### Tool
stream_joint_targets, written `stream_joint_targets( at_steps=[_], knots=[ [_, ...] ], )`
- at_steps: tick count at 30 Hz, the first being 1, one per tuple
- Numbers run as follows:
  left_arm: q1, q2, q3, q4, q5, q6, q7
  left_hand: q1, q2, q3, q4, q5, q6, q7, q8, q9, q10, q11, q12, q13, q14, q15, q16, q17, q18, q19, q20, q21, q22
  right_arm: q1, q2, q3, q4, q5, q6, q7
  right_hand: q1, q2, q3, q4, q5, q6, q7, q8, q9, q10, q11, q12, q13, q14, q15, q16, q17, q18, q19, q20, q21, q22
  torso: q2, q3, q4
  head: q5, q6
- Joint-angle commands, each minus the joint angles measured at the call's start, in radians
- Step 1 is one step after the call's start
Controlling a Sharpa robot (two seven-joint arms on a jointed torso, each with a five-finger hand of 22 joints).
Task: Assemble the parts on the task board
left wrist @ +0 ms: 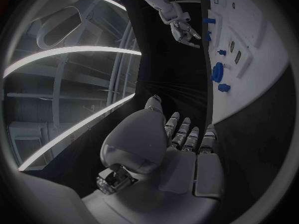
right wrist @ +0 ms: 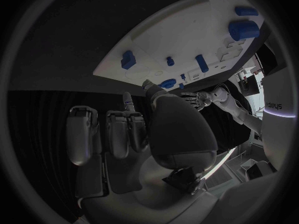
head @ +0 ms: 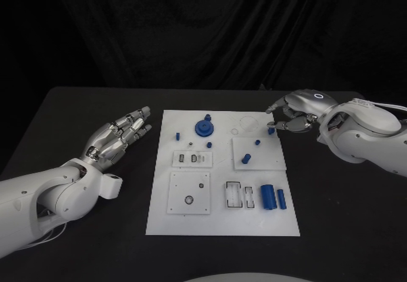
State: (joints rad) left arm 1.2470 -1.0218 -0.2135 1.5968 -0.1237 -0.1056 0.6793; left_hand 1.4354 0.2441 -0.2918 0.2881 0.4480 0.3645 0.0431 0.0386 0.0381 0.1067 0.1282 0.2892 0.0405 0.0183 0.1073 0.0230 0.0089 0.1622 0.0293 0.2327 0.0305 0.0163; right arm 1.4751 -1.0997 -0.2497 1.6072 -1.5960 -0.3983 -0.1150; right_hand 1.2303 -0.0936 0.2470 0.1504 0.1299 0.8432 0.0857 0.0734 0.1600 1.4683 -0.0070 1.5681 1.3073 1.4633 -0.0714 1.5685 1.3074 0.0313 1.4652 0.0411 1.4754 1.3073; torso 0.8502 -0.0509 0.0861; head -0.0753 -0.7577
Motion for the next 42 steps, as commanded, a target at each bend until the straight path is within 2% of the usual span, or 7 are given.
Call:
stream_joint_targets(
  at_steps=[1, 13, 30, 42],
  knots=[
    [-0.001, 0.001, 0.001, 0.0, 0.002, 0.014, 0.175, 0.013, -0.001, 0.006, 0.002, 0.004, -0.005, 0.002, 0.0, 0.001, 0.003, 0.007, 0.006, 0.0, -0.001, 0.009, 0.0, -0.001, 0.019, -0.001, 0.008, 0.006, 0.001, -0.008, -0.004, 0.0, -0.002, 0.0, -0.007, -0.013, 0.002, -0.012, -0.01, 0.002, -0.008, 0.0, 0.009, -0.003, -0.001, 0.102, 0.007, 0.003, 0.264, 0.105, 0.008, -0.004, 0.256, -0.001, 0.039, 0.006, -0.006, 0.198, -0.001, -0.0003, -0.0003, 0.0, -0.002],
    [-0.003, 0.002, 0.001, -0.002, 0.002, 0.016, 0.175, 0.015, -0.001, 0.007, 0.002, 0.006, -0.006, 0.002, 0.0, 0.001, 0.002, 0.008, 0.004, -0.001, -0.002, 0.01, -0.001, -0.001, 0.018, -0.001, 0.009, 0.006, 0.001, -0.033, -0.017, 0.0, 0.002, 0.0, 0.011, -0.017, 0.019, -0.023, -0.023, 0.01, -0.017, 0.003, 0.01, -0.002, -0.002, 0.102, 0.009, 0.003, 0.264, 0.105, 0.011, -0.006, 0.253, 0.0, 0.039, 0.009, -0.008, 0.198, 0.0, -0.0014, -0.0006, 0.001, -0.002],
    [-0.003, 0.002, 0.001, -0.007, 0.002, 0.019, 0.17, 0.016, 0.0, 0.008, 0.002, 0.006, -0.008, 0.003, -0.001, 0.001, 0.001, 0.008, 0.003, -0.001, -0.002, 0.01, -0.001, -0.001, 0.018, -0.002, 0.009, 0.005, 0.0, -0.038, -0.012, 0.0, -0.008, 0.0, 0.029, -0.025, 0.056, -0.031, -0.034, 0.015, -0.021, 0.007, 0.009, 0.0, -0.003, 0.102, 0.009, 0.003, 0.264, 0.104, 0.011, -0.009, 0.249, 0.001, 0.037, 0.01, -0.011, 0.197, 0.0, -0.0008, -0.0002, 0.003, -0.005],
    [-0.004, 0.003, 0.001, -0.009, 0.002, 0.022, 0.168, 0.016, 0.0, 0.008, 0.002, 0.006, -0.009, 0.003, -0.001, 0.001, 0.001, 0.009, 0.004, -0.001, -0.002, 0.011, -0.001, -0.001, 0.018, -0.002, 0.01, 0.005, 0.001, -0.042, 0.004, 0.0, -0.027, 0.0, 0.045, -0.036, 0.098, -0.026, -0.036, 0.017, 0.005, 0.015, 0.01, 0.003, 0.0, 0.102, 0.009, 0.003, 0.264, 0.103, 0.011, -0.012, 0.246, 0.002, 0.035, 0.01, -0.017, 0.196, 0.0, -0.0008, -0.0009, 0.007, -0.009]
  ],
)
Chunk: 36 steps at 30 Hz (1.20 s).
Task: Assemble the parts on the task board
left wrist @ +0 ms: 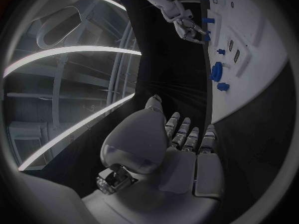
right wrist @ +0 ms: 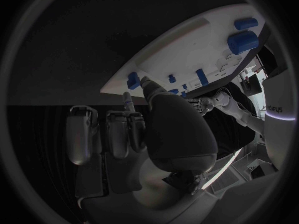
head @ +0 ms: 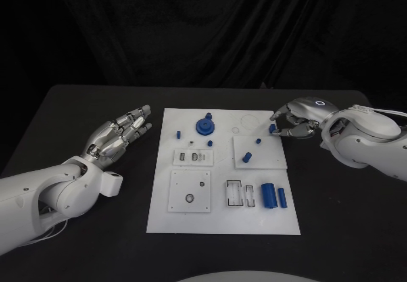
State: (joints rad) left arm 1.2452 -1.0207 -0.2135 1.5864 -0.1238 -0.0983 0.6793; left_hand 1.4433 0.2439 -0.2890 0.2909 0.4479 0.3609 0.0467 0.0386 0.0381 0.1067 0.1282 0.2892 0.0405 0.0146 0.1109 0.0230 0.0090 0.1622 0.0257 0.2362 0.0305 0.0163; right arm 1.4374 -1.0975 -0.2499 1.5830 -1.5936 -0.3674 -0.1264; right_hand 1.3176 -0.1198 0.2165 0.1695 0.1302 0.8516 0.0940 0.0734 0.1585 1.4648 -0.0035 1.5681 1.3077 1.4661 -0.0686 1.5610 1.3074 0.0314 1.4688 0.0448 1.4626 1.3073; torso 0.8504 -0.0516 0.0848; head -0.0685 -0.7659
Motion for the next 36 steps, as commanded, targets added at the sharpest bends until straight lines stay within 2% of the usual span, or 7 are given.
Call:
stream_joint_targets(
  at_steps=[1, 7, 24, 32, 33, 36],
  knots=[
    [-0.002, 0.001, 0.001, 0.001, 0.002, 0.015, 0.168, 0.009, 0.0, 0.005, -0.001, 0.007, -0.005, 0.0, -0.001, 0.001, 0.001, 0.009, 0.004, -0.001, 0.002, 0.007, -0.001, -0.001, 0.018, 0.002, 0.006, 0.006, 0.001, -0.004, 0.003, 0.0, -0.004, -0.002, 0.014, -0.025, 0.012, 0.0, -0.005, -0.002, 0.005, 0.007, 0.002, 0.003, 0.002, 0.106, 0.006, 0.003, 0.263, 0.1, 0.008, -0.004, 0.246, 0.002, 0.031, 0.006, -0.004, 0.196, 0.0, -0.0002, 0.0007, 0.0, 0.0],
    [-0.002, 0.001, 0.001, 0.0, 0.002, 0.016, 0.167, 0.009, 0.0, 0.005, -0.001, 0.007, -0.005, 0.0, -0.001, 0.001, 0.001, 0.009, 0.004, -0.001, 0.002, 0.007, -0.001, -0.001, 0.018, 0.002, 0.006, 0.006, 0.001, -0.007, 0.01, 0.0, -0.011, -0.002, 0.016, -0.024, 0.023, 0.004, -0.006, 0.0, 0.014, 0.02, 0.003, 0.009, 0.006, 0.106, 0.006, 0.003, 0.263, 0.1, 0.008, -0.004, 0.246, 0.002, 0.031, 0.006, -0.005, 0.196, 0.0, -0.0005, 0.0013, 0.0, -0.002],
    [-0.002, 0.002, 0.001, 0.0, 0.002, 0.019, 0.164, 0.01, 0.0, 0.006, -0.001, 0.008, -0.006, 0.001, -0.001, 0.001, 0.0, 0.009, 0.003, -0.001, 0.002, 0.008, -0.001, -0.001, 0.018, 0.003, 0.007, 0.006, 0.001, -0.013, 0.022, 0.0, -0.023, -0.002, -0.001, -0.018, 0.039, 0.013, -0.018, 0.016, 0.021, 0.091, -0.001, 0.051, 0.042, 0.106, 0.004, 0.003, 0.263, 0.1, 0.006, -0.006, 0.244, 0.002, 0.031, 0.005, -0.008, 0.197, 0.0, 0.0002, 0.0008, 0.003, -0.006],
    [-0.002, 0.002, 0.001, -0.001, 0.002, 0.021, 0.162, 0.012, 0.0, 0.007, -0.002, 0.01, -0.006, 0.002, -0.001, 0.001, 0.0, 0.01, 0.003, -0.001, 0.002, 0.008, -0.001, -0.001, 0.018, 0.002, 0.008, 0.006, 0.001, -0.015, 0.03, 0.0, -0.032, -0.002, -0.011, -0.014, 0.057, 0.032, -0.012, 0.013, 0.071, 0.105, -0.003, 0.066, 0.061, 0.106, 0.002, 0.003, 0.263, 0.099, 0.005, -0.007, 0.242, 0.002, 0.031, 0.003, -0.01, 0.198, 0.0, 0.0002, 0.0, 0.004, -0.007],
    [-0.002, 0.002, 0.001, -0.001, 0.002, 0.021, 0.162, 0.012, 0.0, 0.007, -0.002, 0.01, -0.006, 0.002, -0.001, 0.001, 0.0, 0.01, 0.003, -0.001, 0.002, 0.008, -0.001, -0.001, 0.018, 0.002, 0.008, 0.006, 0.001, -0.015, 0.031, 0.0, -0.033, -0.002, -0.017, -0.012, 0.066, 0.041, -0.006, 0.009, 0.107, 0.115, -0.005, 0.074, 0.068, 0.106, -0.002, 0.003, 0.263, 0.099, 0.004, -0.007, 0.242, 0.003, 0.03, 0.001, -0.011, 0.197, 0.0, 0.0001, 0.0002, 0.005, -0.007],
    [-0.002, 0.001, 0.001, -0.001, 0.002, 0.021, 0.161, 0.013, 0.0, 0.007, -0.002, 0.01, -0.006, 0.002, -0.001, 0.001, 0.0, 0.01, 0.003, -0.001, 0.002, 0.008, -0.001, -0.001, 0.018, 0.002, 0.008, 0.006, 0.001, -0.016, 0.032, 0.001, -0.033, -0.002, -0.034, -0.006, 0.075, 0.05, 0.0, 0.003, 0.131, 0.124, -0.009, 0.082, 0.076, 0.106, -0.003, 0.003, 0.263, 0.099, 0.001, -0.008, 0.242, 0.003, 0.031, 0.0, -0.011, 0.198, 0.0, 0.0, 0.0003, 0.006, -0.007]
  ],
)
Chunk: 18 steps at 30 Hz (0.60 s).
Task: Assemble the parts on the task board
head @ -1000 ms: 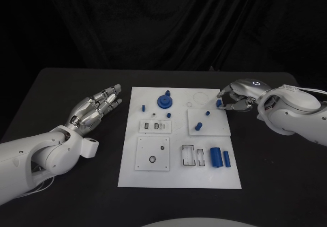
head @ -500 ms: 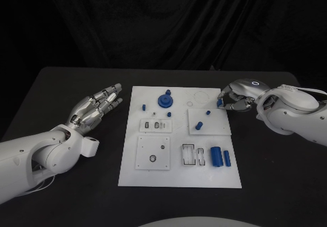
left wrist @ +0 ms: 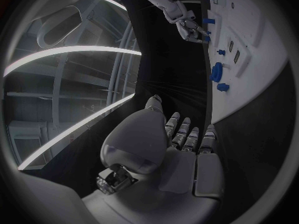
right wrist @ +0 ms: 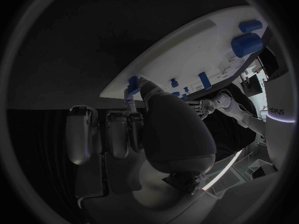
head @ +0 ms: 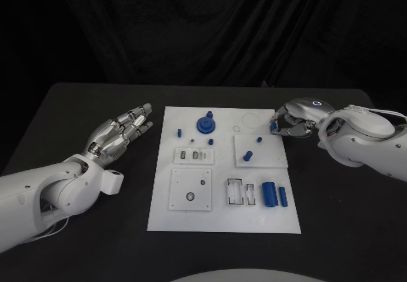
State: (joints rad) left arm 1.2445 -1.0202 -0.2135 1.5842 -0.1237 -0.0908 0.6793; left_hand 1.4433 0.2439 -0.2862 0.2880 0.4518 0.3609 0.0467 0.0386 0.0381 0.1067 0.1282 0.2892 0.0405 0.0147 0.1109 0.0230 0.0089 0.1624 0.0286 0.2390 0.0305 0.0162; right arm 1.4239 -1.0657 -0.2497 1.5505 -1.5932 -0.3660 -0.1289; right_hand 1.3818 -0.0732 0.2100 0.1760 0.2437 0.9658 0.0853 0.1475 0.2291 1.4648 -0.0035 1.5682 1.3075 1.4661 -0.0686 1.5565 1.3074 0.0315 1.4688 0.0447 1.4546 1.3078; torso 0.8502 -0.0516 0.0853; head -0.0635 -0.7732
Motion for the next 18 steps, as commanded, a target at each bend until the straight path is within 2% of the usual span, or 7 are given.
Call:
stream_joint_targets(
  at_steps=[1, 5, 10, 13, 18],
  knots=[
    [-0.002, 0.0, 0.001, 0.002, 0.002, 0.014, 0.16, 0.014, 0.0, 0.005, 0.001, 0.007, -0.006, 0.003, -0.001, 0.0, 0.0, 0.01, 0.003, -0.001, 0.002, 0.009, -0.001, -0.001, 0.018, 0.0, 0.006, 0.006, 0.001, -0.003, -0.001, 0.0, 0.001, -0.003, -0.044, 0.0, 0.013, 0.005, 0.008, -0.006, 0.024, 0.012, -0.001, 0.01, 0.008, 0.106, -0.004, 0.003, 0.263, 0.099, 0.0, -0.003, 0.242, 0.003, 0.031, 0.0, -0.003, 0.198, 0.0, 0.0, -0.0002, 0.002, 0.001],
    [-0.002, -0.002, 0.001, 0.003, 0.002, 0.014, 0.16, 0.014, 0.0, 0.005, 0.0, 0.008, -0.007, 0.003, -0.001, 0.0, 0.0, 0.01, 0.003, -0.001, 0.002, 0.009, -0.001, -0.001, 0.018, 0.0, 0.006, 0.006, 0.001, -0.003, -0.006, 0.001, 0.014, -0.003, -0.082, 0.012, 0.035, 0.014, 0.021, -0.024, 0.075, 0.029, -0.004, 0.025, 0.024, 0.106, -0.007, 0.003, 0.263, 0.099, -0.003, -0.002, 0.244, 0.002, 0.033, -0.003, -0.001, 0.201, 0.0, -0.0003, 0.0, 0.003, 0.001],
    [-0.002, -0.002, 0.001, 0.003, 0.002, 0.014, 0.159, 0.016, 0.0, 0.006, 0.0, 0.01, -0.007, 0.004, -0.001, 0.0, 0.0, 0.01, 0.003, -0.001, 0.002, 0.009, -0.001, -0.001, 0.018, 0.0, 0.006, 0.006, 0.001, 0.002, -0.02, 0.001, 0.052, -0.003, -0.118, 0.019, 0.041, 0.013, 0.024, -0.035, 0.101, 0.047, -0.004, 0.038, 0.038, 0.106, -0.005, 0.003, 0.263, 0.1, -0.002, -0.001, 0.245, 0.001, 0.035, -0.004, 0.001, 0.203, 0.0, -0.0004, 0.0002, 0.005, 0.003],
    [-0.002, -0.001, 0.001, 0.003, 0.002, 0.014, 0.158, 0.017, 0.0, 0.006, 0.0, 0.012, -0.006, 0.005, -0.001, 0.001, 0.0, 0.011, 0.003, -0.001, 0.002, 0.009, -0.001, -0.001, 0.018, 0.0, 0.007, 0.006, 0.001, 0.016, -0.022, 0.002, 0.082, -0.003, -0.131, 0.021, 0.041, 0.011, 0.023, -0.037, 0.103, 0.056, -0.004, 0.044, 0.044, 0.106, -0.003, 0.003, 0.263, 0.1, -0.001, -0.001, 0.245, 0.001, 0.036, -0.003, 0.002, 0.204, 0.0, -0.0003, 0.0001, 0.007, 0.005],
    [-0.002, -0.001, 0.001, 0.003, 0.002, 0.012, 0.157, 0.017, 0.0, 0.006, 0.0, 0.012, -0.006, 0.005, -0.001, 0.001, 0.0, 0.011, 0.003, -0.001, 0.002, 0.009, -0.001, -0.001, 0.018, 0.0, 0.007, 0.006, 0.001, 0.053, -0.004, 0.002, 0.148, -0.003, -0.137, 0.021, 0.041, 0.009, 0.022, -0.04, 0.102, 0.063, -0.005, 0.05, 0.049, 0.106, 0.0, 0.003, 0.263, 0.1, 0.001, 0.0, 0.246, 0.0, 0.036, -0.002, 0.003, 0.204, 0.001, 0.0003, -0.0022, 0.017, 0.005]
  ],
)
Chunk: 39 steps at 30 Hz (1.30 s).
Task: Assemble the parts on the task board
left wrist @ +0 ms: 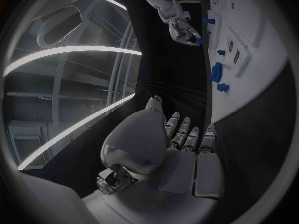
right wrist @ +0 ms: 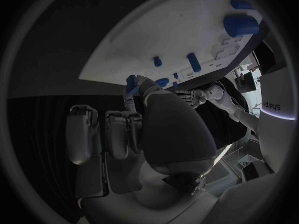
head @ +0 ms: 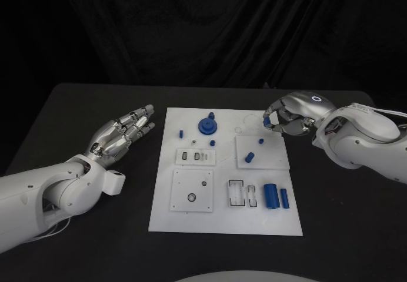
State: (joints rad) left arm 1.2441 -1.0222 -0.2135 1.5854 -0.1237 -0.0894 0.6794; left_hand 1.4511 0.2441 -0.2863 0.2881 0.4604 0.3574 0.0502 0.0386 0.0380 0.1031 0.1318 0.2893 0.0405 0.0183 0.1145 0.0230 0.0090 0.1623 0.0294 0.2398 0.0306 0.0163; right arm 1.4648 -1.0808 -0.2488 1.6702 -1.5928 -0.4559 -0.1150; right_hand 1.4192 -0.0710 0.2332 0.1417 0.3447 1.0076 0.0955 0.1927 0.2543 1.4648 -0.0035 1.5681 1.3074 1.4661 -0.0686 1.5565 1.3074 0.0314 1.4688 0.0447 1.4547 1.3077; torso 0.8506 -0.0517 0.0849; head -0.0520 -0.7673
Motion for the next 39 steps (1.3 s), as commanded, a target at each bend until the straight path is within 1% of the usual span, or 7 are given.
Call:
stream_joint_targets(
  at_steps=[1, 7, 12, 17, 25, 30, 39],
  knots=[
    [-0.001, 0.001, 0.001, 0.002, 0.002, 0.01, 0.157, 0.009, 0.0, 0.006, -0.001, 0.003, -0.003, 0.001, -0.001, 0.001, 0.003, 0.007, 0.003, -0.001, -0.002, 0.006, -0.001, -0.001, 0.018, -0.001, 0.006, 0.006, 0.001, 0.018, 0.018, 0.001, 0.044, -0.003, -0.045, 0.007, 0.003, 0.006, -0.002, -0.006, 0.002, 0.022, -0.015, 0.005, 0.025, 0.106, 0.001, 0.003, 0.263, 0.1, 0.002, 0.0, 0.246, 0.0, 0.036, -0.002, 0.003, 0.205, 0.0, 0.0005, -0.0023, 0.008, -0.001],
    [-0.001, 0.007, 0.001, 0.001, 0.002, 0.011, 0.157, 0.011, -0.001, 0.007, -0.001, 0.005, -0.003, 0.001, -0.001, 0.001, 0.003, 0.007, 0.004, -0.001, -0.002, 0.006, -0.001, -0.001, 0.018, -0.001, 0.006, 0.006, 0.001, 0.031, 0.072, 0.001, 0.101, -0.011, -0.026, 0.006, 0.005, 0.005, -0.002, -0.012, 0.003, 0.033, -0.016, 0.013, 0.033, 0.106, 0.003, 0.003, 0.263, 0.099, 0.005, -0.004, 0.241, 0.001, 0.034, 0.001, -0.001, 0.203, 0.0, -0.001, -0.0006, 0.009, -0.002],
    [-0.001, 0.009, 0.001, -0.001, 0.002, 0.013, 0.159, 0.012, -0.001, 0.007, -0.001, 0.006, -0.003, 0.001, -0.001, 0.001, 0.003, 0.007, 0.003, -0.001, -0.002, 0.006, -0.001, -0.001, 0.018, -0.001, 0.006, 0.006, 0.001, 0.017, 0.139, 0.001, 0.107, -0.026, 0.012, -0.005, 0.008, 0.002, -0.001, -0.021, 0.016, 0.04, -0.015, 0.018, 0.041, 0.106, 0.008, 0.003, 0.263, 0.098, 0.008, -0.005, 0.239, 0.002, 0.033, 0.003, -0.004, 0.202, 0.0, 0.0008, -0.0027, 0.014, -0.004],
    [-0.001, 0.011, 0.001, 0.002, 0.009, 0.02, 0.166, 0.008, 0.001, 0.007, 0.003, -0.001, -0.002, 0.0, 0.0, 0.001, 0.003, 0.008, 0.004, -0.001, -0.002, 0.006, -0.001, -0.001, 0.018, -0.001, 0.007, 0.006, 0.001, -0.006, 0.196, 0.001, 0.09, -0.048, 0.043, -0.019, 0.008, 0.002, 0.0, -0.023, 0.018, 0.04, -0.013, 0.018, 0.042, 0.106, 0.01, 0.003, 0.263, 0.098, 0.009, -0.006, 0.239, 0.003, 0.031, 0.004, -0.007, 0.201, 0.0, -0.0018, 0.0031, 0.011, -0.006],
    [-0.001, 0.014, 0.001, 0.005, 0.021, 0.028, 0.171, -0.05, 0.009, -0.017, 0.006, -0.06, 0.004, -0.004, 0.0, 0.001, 0.003, 0.01, 0.005, -0.001, -0.001, 0.009, 0.0, -0.001, 0.019, 0.0, 0.009, 0.008, 0.001, -0.043, 0.272, 0.001, 0.037, -0.064, 0.102, -0.044, 0.007, 0.001, -0.001, -0.025, 0.018, 0.037, -0.009, 0.016, 0.044, 0.106, 0.013, 0.003, 0.263, 0.098, 0.011, -0.007, 0.238, 0.005, 0.027, 0.005, -0.014, 0.197, -0.002, -0.0014, -0.0023, 0.018, -0.01],
    [-0.001, 0.014, 0.001, 0.004, 0.023, 0.028, 0.171, -0.051, 0.01, -0.017, 0.006, -0.06, 0.002, -0.004, 0.0, 0.001, 0.003, 0.01, 0.005, -0.001, -0.001, 0.009, -0.001, -0.001, 0.019, 0.0, 0.009, 0.008, 0.001, -0.059, 0.299, 0.001, 0.012, -0.066, 0.126, -0.058, 0.005, 0.0, 0.0, -0.028, 0.016, 0.032, -0.006, 0.014, 0.045, 0.106, 0.016, 0.003, 0.263, 0.098, 0.014, -0.008, 0.236, 0.006, 0.025, 0.007, -0.019, 0.195, -0.002, -0.0022, 0.0022, 0.014, -0.014],
    [-0.002, 0.019, 0.001, 0.001, 0.023, 0.03, 0.168, -0.046, 0.014, -0.013, 0.003, -0.035, 0.001, -0.004, 0.0, 0.001, 0.001, 0.01, 0.004, -0.001, -0.001, 0.009, -0.001, -0.001, 0.018, 0.0, 0.008, 0.008, 0.001, -0.068, 0.317, 0.001, -0.005, -0.067, 0.141, -0.067, 0.001, 0.001, -0.001, -0.028, 0.013, 0.028, -0.004, 0.012, 0.046, 0.106, 0.019, 0.003, 0.263, 0.097, 0.016, -0.009, 0.235, 0.007, 0.023, 0.009, -0.022, 0.194, -0.001, 0.0011, 0.0014, 0.013, -0.018]
  ],
)
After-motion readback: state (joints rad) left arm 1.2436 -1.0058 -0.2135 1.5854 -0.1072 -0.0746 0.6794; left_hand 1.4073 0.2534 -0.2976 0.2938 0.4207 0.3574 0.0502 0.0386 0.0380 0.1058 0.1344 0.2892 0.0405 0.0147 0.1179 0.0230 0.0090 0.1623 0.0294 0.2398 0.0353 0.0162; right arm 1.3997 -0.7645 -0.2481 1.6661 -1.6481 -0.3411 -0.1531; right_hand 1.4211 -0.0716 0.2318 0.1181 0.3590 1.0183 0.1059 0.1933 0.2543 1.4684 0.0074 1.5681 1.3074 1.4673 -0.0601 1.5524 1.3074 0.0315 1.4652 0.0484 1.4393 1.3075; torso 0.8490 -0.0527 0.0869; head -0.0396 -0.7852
